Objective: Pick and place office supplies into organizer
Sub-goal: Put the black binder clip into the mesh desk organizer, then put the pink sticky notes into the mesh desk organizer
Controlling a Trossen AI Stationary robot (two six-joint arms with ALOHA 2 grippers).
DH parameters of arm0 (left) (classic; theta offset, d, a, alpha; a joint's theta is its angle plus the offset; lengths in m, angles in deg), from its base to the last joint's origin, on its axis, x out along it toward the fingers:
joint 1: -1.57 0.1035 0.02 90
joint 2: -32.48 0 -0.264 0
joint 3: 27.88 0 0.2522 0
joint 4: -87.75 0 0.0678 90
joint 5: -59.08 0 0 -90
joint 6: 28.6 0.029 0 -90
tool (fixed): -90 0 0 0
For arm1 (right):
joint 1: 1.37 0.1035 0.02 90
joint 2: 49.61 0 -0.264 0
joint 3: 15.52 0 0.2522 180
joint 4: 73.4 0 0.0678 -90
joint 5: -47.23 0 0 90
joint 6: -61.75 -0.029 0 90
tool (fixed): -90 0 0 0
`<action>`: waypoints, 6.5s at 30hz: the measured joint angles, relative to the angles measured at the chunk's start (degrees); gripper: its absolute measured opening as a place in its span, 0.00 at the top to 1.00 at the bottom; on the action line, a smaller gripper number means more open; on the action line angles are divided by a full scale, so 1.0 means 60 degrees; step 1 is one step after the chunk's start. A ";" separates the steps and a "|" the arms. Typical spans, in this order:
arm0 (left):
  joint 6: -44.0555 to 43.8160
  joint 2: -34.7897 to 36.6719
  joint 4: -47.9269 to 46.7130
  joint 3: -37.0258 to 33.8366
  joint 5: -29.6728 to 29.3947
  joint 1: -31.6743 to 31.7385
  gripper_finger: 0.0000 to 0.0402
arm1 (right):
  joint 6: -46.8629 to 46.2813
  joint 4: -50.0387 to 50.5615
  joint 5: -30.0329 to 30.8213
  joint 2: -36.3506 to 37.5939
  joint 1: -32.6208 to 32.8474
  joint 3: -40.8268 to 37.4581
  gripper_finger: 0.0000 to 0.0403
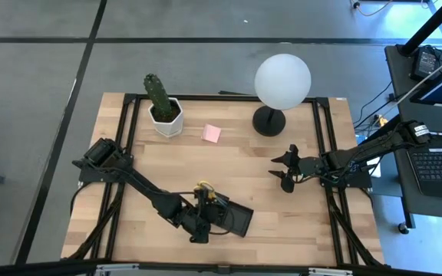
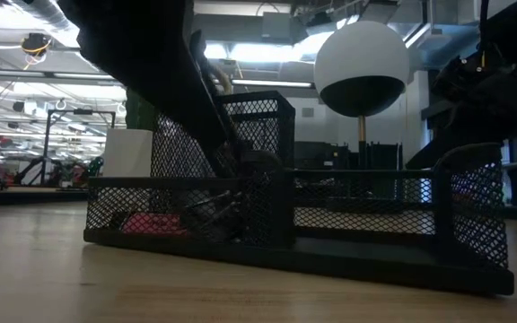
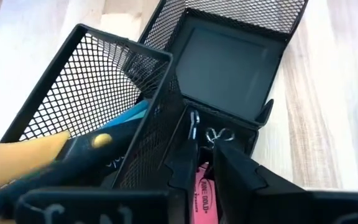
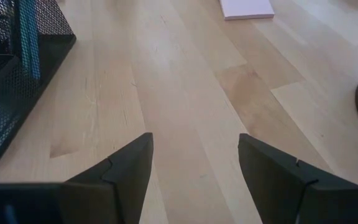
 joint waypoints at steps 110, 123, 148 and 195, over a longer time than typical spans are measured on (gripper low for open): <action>0.5112 0.1381 0.2755 -0.3544 0.3310 0.9789 0.86 | 0.3009 -0.2659 0.0908 0.0000 -0.1705 -0.0004 0.41; 0.4209 0.0472 0.2874 -0.3473 0.2674 0.9062 0.86 | 0.2993 -0.2732 0.0907 0.0000 -0.1701 -0.0004 0.41; 0.4031 0.0106 0.4175 -0.3530 0.3499 0.8102 0.86 | 0.8018 -0.4751 0.0393 -0.5729 -0.1716 0.1977 0.41; 0.4712 0.0098 0.4324 -0.3544 0.3837 0.8120 0.86 | 1.3854 -0.2871 -0.0950 -0.9326 -0.3187 0.5464 0.41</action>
